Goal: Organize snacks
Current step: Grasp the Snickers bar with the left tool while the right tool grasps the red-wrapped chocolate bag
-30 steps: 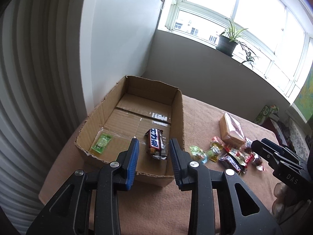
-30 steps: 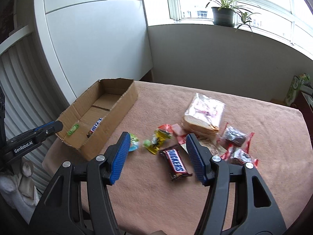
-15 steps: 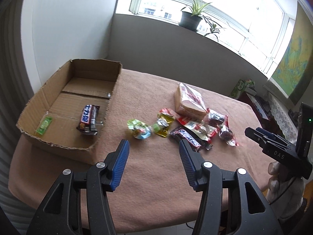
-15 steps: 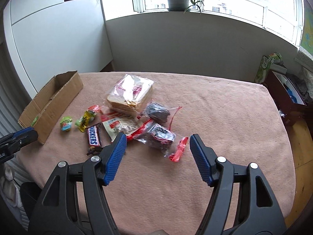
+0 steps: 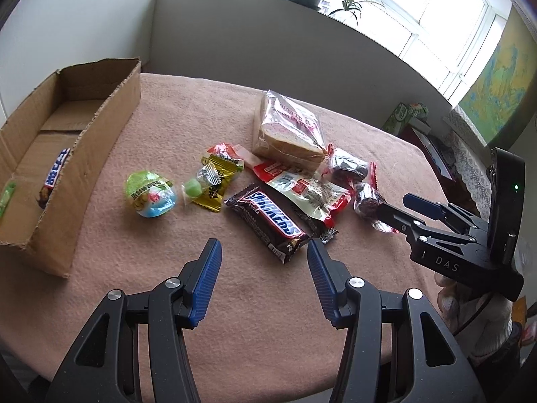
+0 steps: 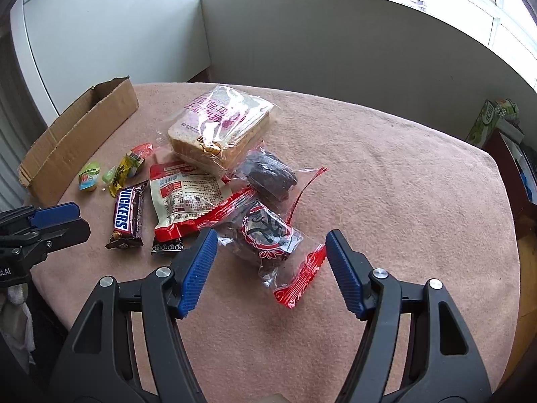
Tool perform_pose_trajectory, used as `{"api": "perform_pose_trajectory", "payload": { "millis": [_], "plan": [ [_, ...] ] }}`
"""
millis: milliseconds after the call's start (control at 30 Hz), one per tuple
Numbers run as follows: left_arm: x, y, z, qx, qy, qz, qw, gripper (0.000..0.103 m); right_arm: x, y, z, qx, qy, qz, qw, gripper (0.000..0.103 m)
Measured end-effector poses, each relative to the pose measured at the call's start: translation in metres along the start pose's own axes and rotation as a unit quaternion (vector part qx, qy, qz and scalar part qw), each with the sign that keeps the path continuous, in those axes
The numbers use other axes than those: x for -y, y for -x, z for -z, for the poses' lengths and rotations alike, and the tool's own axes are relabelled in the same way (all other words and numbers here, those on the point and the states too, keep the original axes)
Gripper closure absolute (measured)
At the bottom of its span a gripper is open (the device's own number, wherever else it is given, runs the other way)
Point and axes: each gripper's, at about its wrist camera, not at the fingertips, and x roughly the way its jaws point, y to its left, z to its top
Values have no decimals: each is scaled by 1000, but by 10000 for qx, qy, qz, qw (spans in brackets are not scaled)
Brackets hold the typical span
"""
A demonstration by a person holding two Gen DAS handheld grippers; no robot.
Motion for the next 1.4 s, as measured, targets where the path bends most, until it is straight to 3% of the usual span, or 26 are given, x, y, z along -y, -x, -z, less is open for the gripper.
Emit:
{"api": "perform_pose_trajectory", "payload": {
  "millis": [200, 467, 733, 900, 1400],
  "plan": [
    [3, -20, -9, -179, 37, -19, 9998, 47, 2, -18, -5, -111, -61, -287, 9995, 33],
    [10, -42, -16, -306, -27, -123, 9995, 47, -3, -26, -5, -193, 14, -359, 9992, 33],
    [5, -48, -15, -337, -52, -221, 9992, 48, 1, -22, 1, -273, -26, -296, 9992, 51],
    [-3, -44, -14, -383, -51, -174, 9991, 65, 1, -22, 1, -304, -67, -248, 9992, 56],
    [-25, -22, -3, -350, 9, 8, 9994, 70, 0, -2, 10, -128, -415, -279, 9987, 63]
  ]
}}
